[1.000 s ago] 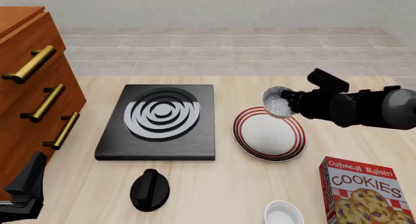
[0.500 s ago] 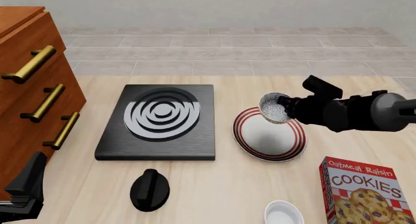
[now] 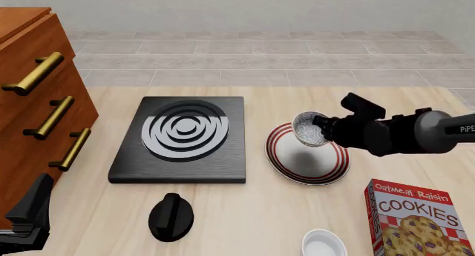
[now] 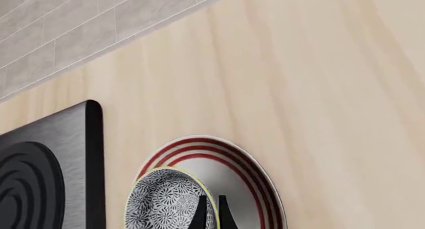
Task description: Pick the akita bowl on the cookies box and place it on the plate.
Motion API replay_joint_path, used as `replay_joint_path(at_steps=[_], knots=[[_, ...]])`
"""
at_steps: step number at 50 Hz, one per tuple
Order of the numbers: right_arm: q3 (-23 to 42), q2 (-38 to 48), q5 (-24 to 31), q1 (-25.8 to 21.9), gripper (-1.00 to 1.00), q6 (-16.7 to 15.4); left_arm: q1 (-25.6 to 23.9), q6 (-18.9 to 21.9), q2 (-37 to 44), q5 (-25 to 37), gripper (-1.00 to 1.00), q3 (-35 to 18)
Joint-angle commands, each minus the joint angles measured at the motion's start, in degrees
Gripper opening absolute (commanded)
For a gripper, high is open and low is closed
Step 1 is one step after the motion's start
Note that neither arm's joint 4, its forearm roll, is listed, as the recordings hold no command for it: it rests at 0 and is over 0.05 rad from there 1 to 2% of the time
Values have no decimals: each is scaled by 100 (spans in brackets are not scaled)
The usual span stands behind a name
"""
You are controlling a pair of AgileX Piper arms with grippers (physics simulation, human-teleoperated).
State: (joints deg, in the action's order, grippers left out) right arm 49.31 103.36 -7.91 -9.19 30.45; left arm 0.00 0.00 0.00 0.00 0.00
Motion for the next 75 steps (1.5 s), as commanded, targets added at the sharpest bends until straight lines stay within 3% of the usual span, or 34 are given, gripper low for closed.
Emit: replay_joint_path(at_steps=[1, 22, 75], knots=[[-43, 43, -104, -19, -100, 70, 0, 0, 0, 0, 100, 0], [-205, 196, -353, -83, -100, 198, 0, 0, 0, 0, 100, 0], [-240, 317, -465, -97, -100, 93, 0, 0, 0, 0, 100, 0]])
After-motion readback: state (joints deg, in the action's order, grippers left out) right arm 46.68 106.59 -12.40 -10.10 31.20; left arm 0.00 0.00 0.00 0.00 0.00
